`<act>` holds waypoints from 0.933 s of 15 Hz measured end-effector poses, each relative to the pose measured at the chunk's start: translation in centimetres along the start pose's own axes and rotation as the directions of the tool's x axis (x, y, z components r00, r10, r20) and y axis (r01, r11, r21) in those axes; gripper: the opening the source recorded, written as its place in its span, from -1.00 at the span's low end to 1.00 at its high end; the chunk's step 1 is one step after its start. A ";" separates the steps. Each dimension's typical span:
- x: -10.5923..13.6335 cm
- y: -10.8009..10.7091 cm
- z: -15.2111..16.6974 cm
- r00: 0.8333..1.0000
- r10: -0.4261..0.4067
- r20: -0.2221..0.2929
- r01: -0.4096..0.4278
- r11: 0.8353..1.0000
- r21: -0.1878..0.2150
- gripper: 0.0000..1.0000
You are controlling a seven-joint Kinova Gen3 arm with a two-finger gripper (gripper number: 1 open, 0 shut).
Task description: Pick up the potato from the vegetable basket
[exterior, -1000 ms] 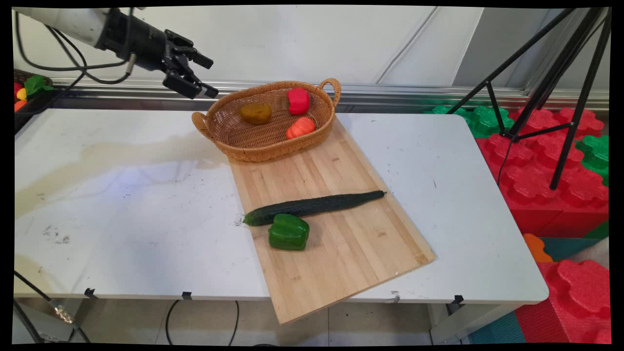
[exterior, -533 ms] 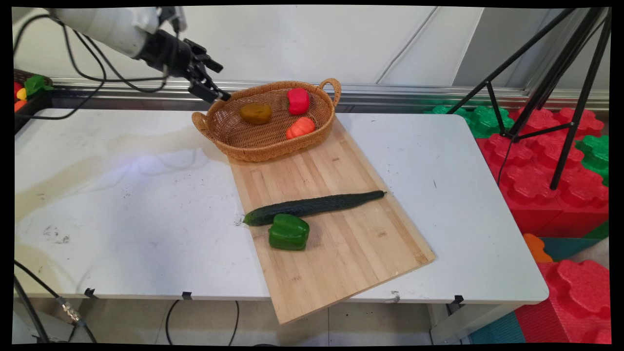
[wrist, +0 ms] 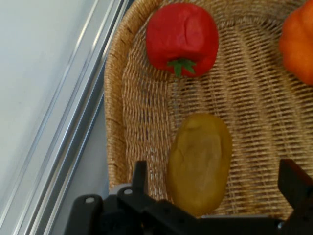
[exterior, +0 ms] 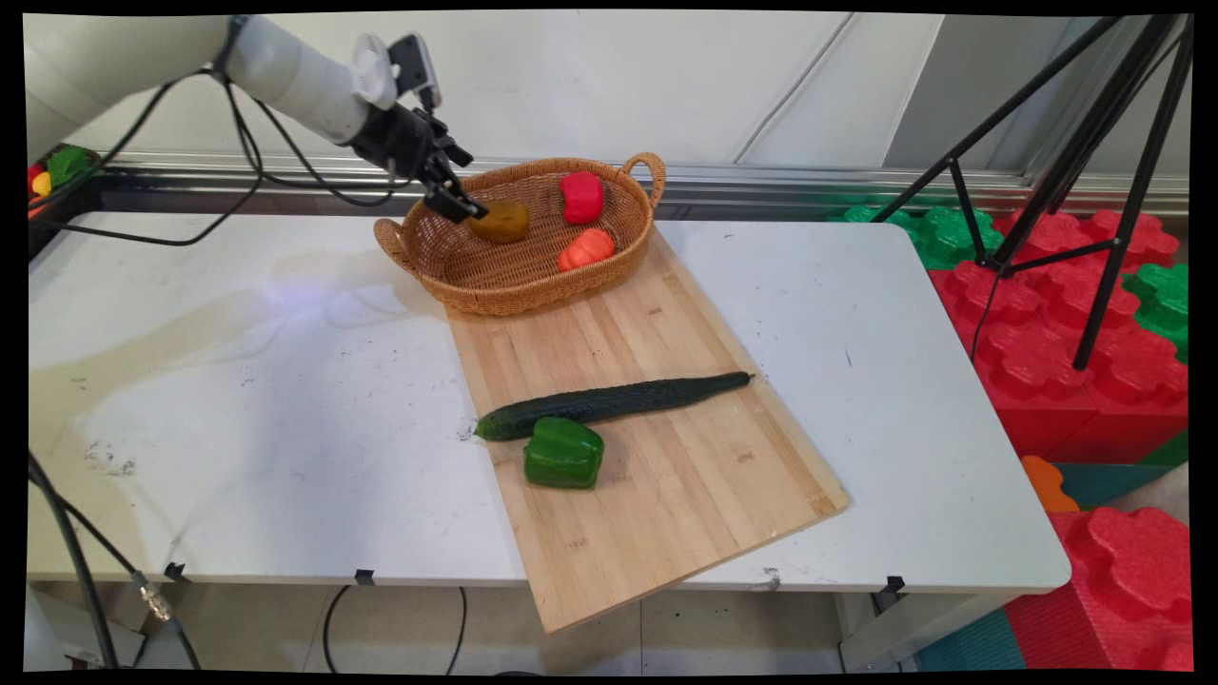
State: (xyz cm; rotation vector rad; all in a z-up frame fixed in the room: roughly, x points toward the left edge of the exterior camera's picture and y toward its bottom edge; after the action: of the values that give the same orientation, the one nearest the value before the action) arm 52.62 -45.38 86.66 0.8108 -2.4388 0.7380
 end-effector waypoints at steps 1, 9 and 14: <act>0.1 0.0 0.7 1.000 0.003 0.007 -0.003 1.000 0.000 1.00; 0.4 0.0 5.3 0.998 0.032 0.060 -0.031 0.999 -0.016 1.00; 0.5 0.3 6.7 0.996 0.047 0.076 -0.046 0.999 -0.021 1.00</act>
State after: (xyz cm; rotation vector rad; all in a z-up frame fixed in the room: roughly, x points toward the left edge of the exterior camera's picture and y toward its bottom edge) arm 50.36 -49.53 81.81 0.7910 -2.5370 0.7118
